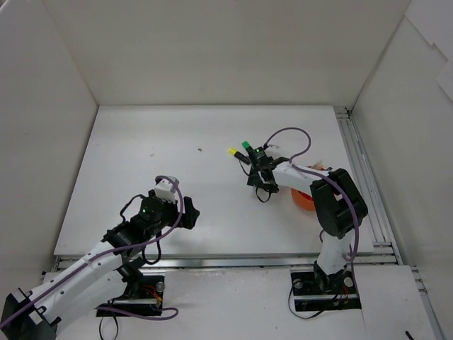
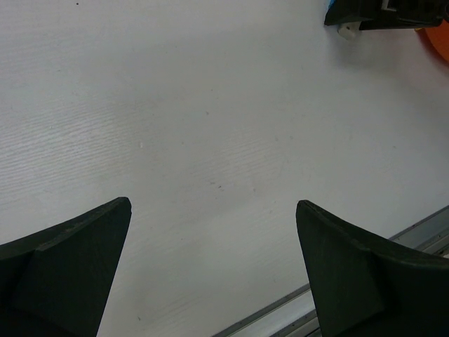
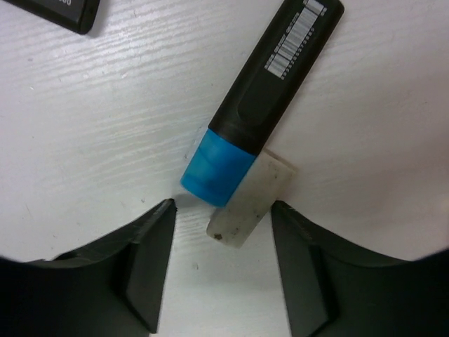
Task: Sort the stationery into containers
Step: Pick up the stationery from the center of the board, then place the stationery in the storage box, then pick up the pen from the center of the board, then place the pen in the storage box.
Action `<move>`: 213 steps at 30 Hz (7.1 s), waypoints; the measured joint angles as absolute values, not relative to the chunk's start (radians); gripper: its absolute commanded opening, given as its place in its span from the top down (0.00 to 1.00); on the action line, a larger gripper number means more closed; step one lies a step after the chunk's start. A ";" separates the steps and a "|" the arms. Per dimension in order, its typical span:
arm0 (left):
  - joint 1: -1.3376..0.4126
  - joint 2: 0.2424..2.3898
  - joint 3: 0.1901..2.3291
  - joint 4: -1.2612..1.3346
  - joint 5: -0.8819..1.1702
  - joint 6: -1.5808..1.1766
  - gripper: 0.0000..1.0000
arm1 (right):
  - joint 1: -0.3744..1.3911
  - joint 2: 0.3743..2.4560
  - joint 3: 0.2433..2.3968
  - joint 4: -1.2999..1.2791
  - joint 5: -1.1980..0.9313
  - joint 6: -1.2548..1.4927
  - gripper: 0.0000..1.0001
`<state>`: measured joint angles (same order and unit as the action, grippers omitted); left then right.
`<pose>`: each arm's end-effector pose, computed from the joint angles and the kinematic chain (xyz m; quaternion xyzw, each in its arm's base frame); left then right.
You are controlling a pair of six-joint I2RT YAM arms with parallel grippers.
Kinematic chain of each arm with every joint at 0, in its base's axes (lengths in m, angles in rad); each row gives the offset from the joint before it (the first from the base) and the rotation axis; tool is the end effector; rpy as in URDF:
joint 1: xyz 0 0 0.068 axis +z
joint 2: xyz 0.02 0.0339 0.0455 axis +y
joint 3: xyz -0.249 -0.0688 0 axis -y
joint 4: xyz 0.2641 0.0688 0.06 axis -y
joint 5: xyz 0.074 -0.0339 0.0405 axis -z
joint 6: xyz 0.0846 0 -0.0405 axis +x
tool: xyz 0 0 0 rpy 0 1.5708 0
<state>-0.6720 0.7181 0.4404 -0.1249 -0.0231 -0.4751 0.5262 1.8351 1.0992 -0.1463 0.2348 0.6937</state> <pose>0.1959 -0.1534 0.2005 0.0757 0.8307 -0.2911 0.4684 0.3734 0.1941 0.1004 0.1176 0.9282 0.1016 0.3379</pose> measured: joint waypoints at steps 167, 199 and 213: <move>-0.664 0.749 0.519 -0.176 -0.080 -0.447 0.00 | 0.526 1.205 1.031 0.062 0.052 -0.134 1.00; -0.646 0.874 0.570 -0.116 0.011 -0.405 0.00 | -0.026 1.062 0.662 0.224 0.483 0.322 1.00; -0.646 0.893 0.570 -0.115 0.016 -0.406 0.00 | -0.026 1.100 0.584 0.310 0.430 0.340 0.97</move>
<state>-0.6456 0.8928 0.5701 -0.1146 0.0162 -0.4065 -0.0257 1.1004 0.5838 0.3103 0.4297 0.3397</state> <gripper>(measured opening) 0.996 0.290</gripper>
